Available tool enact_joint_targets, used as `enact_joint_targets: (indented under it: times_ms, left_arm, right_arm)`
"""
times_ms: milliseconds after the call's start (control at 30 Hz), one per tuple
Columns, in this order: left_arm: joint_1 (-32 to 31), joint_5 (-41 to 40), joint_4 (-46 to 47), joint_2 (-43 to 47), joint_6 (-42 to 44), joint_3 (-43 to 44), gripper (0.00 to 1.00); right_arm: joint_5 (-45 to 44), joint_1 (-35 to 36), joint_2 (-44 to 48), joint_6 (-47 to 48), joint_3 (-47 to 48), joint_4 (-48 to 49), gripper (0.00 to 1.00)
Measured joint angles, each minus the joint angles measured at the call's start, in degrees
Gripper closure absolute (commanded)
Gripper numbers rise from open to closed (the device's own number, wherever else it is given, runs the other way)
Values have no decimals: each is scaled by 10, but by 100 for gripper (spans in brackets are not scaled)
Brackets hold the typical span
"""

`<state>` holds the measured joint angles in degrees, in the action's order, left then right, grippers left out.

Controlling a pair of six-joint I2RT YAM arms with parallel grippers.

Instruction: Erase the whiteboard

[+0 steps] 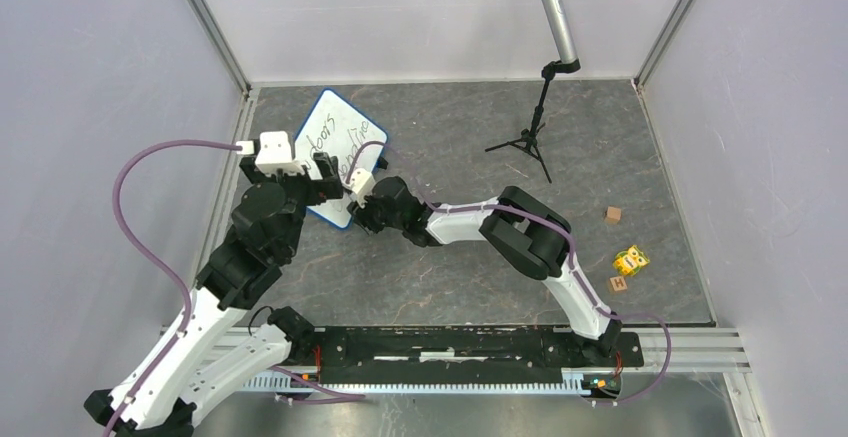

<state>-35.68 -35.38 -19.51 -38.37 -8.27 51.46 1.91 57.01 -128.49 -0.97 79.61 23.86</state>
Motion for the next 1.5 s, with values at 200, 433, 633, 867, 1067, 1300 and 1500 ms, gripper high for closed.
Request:
enact_joint_targets:
  times_ms: [200,433,633,867,1067,1300,1500]
  left_arm:
    - [0,-8,14,24,0,0,0]
    - [0,-31,25,27,2,-5,0]
    - [1,-49,25,17,16,-7,0]
    - [3,-47,25,1,23,-9,0]
    - [3,-28,24,-13,24,-9,0]
    - [3,-18,20,-16,24,-9,0]
    - [3,-15,20,-1,24,-9,0]
  right_arm:
    - [-2,3,-3,5,9,-11,79]
    - [40,-1,7,31,-20,14,97]
    - [81,-1,81,56,-145,56,100]
    - [175,-15,135,139,-177,-28,100]
    - [250,-34,219,199,-244,-107,97]
    - [269,-47,246,210,-258,-164,98]
    - [276,-48,246,212,-259,-190,82]
